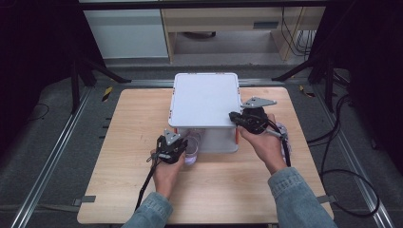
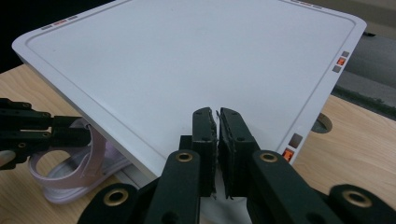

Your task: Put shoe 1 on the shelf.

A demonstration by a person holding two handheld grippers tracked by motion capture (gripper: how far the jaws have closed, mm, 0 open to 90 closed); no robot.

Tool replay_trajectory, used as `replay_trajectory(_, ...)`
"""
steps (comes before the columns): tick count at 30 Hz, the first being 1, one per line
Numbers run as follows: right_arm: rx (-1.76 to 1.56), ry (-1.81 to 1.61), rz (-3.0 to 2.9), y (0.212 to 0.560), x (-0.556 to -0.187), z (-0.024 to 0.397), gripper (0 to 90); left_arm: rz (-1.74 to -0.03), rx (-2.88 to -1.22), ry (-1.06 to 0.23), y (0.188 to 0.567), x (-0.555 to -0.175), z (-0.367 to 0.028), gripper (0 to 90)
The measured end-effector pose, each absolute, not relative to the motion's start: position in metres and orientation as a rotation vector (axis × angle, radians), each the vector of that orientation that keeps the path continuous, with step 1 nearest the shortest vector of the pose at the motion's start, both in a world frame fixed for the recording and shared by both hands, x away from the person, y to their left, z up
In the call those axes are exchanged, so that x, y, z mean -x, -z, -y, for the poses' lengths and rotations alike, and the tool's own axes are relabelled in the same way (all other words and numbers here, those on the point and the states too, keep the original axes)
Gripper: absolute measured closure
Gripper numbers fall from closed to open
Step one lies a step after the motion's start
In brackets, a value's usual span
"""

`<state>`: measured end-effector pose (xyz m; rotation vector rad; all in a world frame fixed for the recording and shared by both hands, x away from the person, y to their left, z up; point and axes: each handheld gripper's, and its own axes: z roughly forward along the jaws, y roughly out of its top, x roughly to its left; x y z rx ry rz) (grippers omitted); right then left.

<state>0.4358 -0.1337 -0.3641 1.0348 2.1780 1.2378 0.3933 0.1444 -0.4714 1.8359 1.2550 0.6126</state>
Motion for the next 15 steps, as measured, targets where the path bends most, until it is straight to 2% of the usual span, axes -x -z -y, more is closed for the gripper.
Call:
replay_trajectory(9,-1.010,-1.231,-2.179,0.365,-0.436,0.132,85.1,-1.303,-1.799,-0.611,0.479,-0.396,-0.136,77.9)
replay_trajectory(15,-0.994,-1.222,-2.179,0.365,-0.435,0.132,84.4,-1.306,-1.783,-0.577,0.479,-0.395,-0.132,73.0)
